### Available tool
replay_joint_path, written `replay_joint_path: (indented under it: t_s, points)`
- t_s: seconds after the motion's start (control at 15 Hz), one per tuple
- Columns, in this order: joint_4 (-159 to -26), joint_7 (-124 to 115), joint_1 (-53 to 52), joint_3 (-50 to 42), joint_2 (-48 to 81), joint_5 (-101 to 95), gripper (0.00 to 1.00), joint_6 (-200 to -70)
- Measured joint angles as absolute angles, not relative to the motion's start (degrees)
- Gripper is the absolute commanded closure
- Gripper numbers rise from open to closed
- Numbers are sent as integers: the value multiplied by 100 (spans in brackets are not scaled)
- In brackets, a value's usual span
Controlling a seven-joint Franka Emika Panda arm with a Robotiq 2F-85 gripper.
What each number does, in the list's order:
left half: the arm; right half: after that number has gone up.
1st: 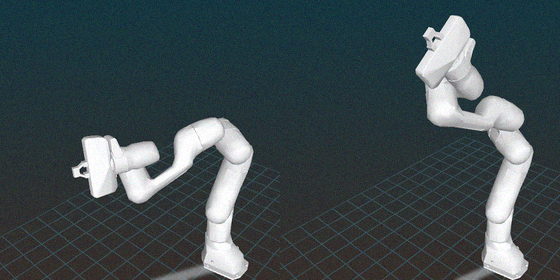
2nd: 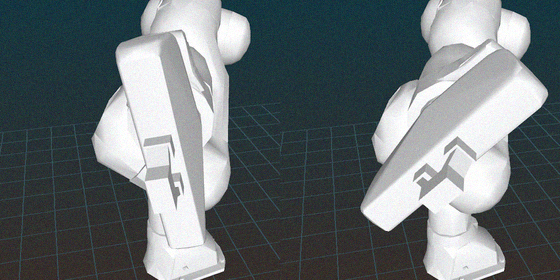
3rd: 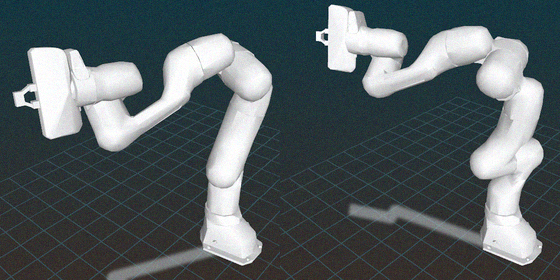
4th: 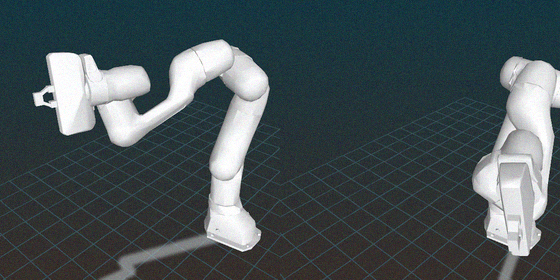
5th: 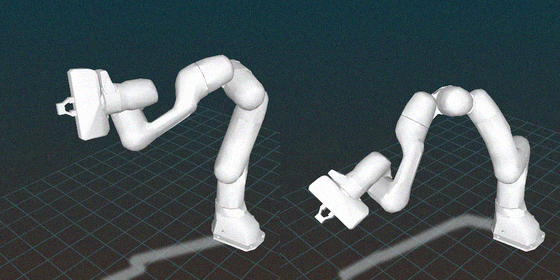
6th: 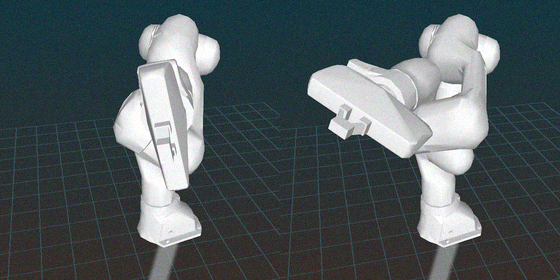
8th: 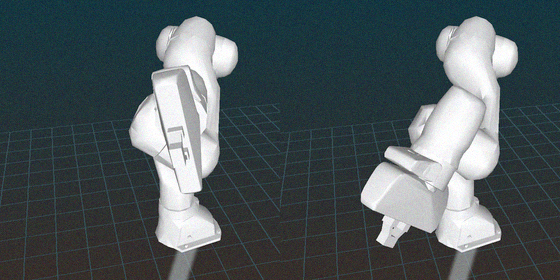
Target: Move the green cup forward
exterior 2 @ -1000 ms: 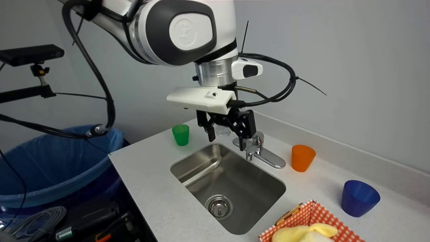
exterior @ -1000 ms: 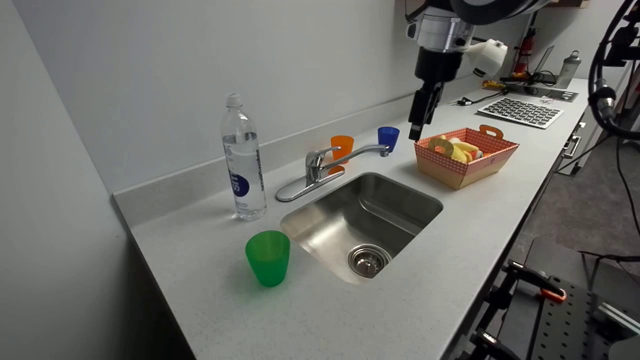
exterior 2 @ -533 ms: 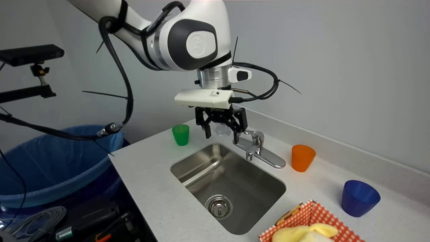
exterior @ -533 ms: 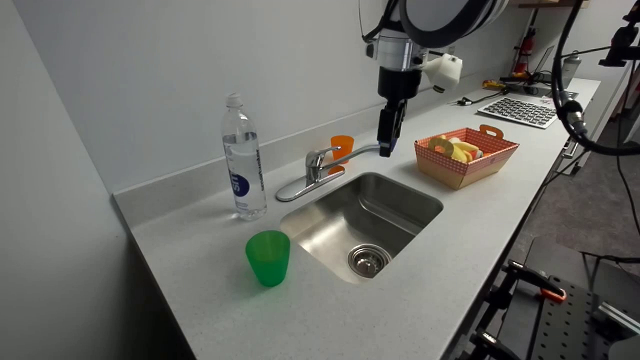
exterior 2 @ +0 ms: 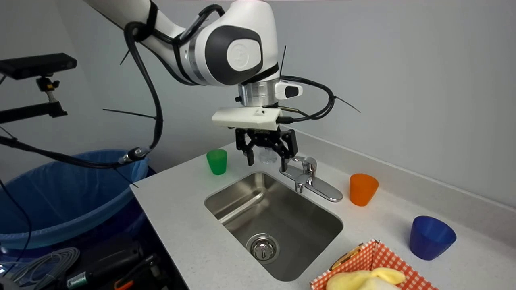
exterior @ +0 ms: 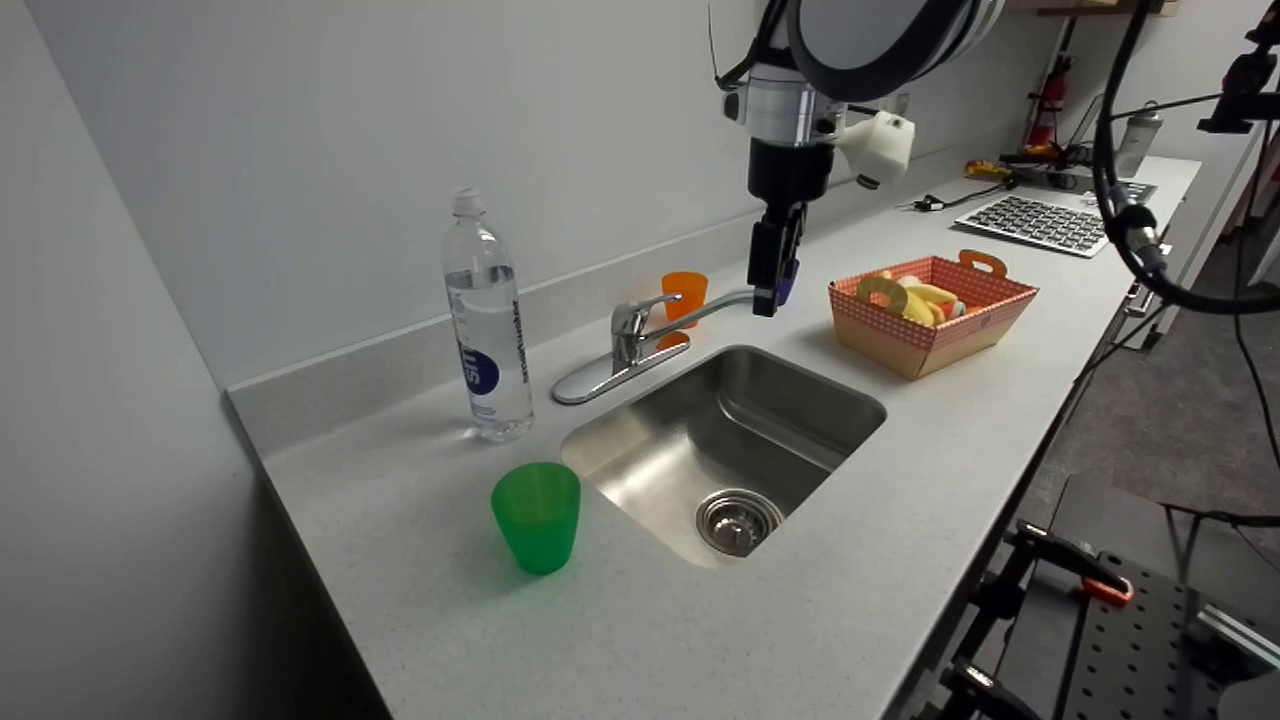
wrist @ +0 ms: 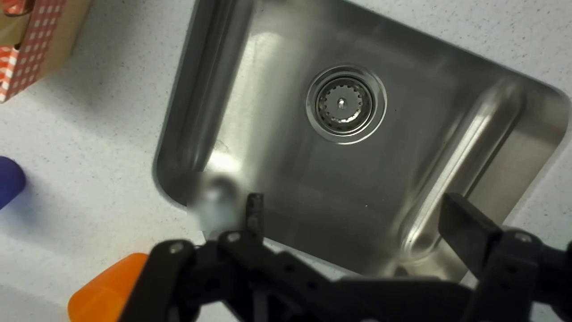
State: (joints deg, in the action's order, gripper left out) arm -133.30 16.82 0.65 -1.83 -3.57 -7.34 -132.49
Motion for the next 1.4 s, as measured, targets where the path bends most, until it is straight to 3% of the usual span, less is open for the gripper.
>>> replay_joint_path:
  t_s: [0.73, 1.4]
  points:
    - [-13210, 1682, 9, -20, -220, -456, 0, -13398]
    - [-12591, 1382, -468, 709, 875, 661, 0, -14176]
